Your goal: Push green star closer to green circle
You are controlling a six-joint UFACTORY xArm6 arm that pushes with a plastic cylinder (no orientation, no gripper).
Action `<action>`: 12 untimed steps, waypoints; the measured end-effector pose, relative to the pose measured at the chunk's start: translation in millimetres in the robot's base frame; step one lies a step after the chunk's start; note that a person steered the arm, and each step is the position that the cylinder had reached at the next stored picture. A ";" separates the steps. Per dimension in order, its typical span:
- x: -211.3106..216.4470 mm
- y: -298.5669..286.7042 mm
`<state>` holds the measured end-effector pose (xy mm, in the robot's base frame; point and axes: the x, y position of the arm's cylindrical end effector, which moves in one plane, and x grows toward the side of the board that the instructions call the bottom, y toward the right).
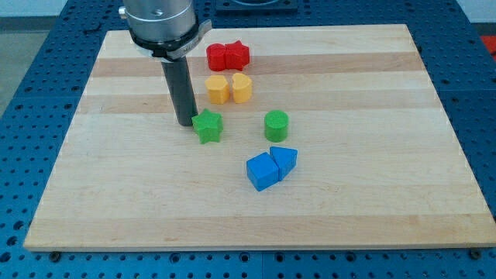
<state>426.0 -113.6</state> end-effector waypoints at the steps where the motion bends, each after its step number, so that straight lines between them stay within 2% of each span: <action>1: 6.1 0.9; 3: 7.2 51.0; 5: 7.3 -21.6; 6: 13.2 -36.8; 9: 23.1 11.2; 11: 52.6 17.3; 12: 49.5 22.1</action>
<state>475.6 -91.5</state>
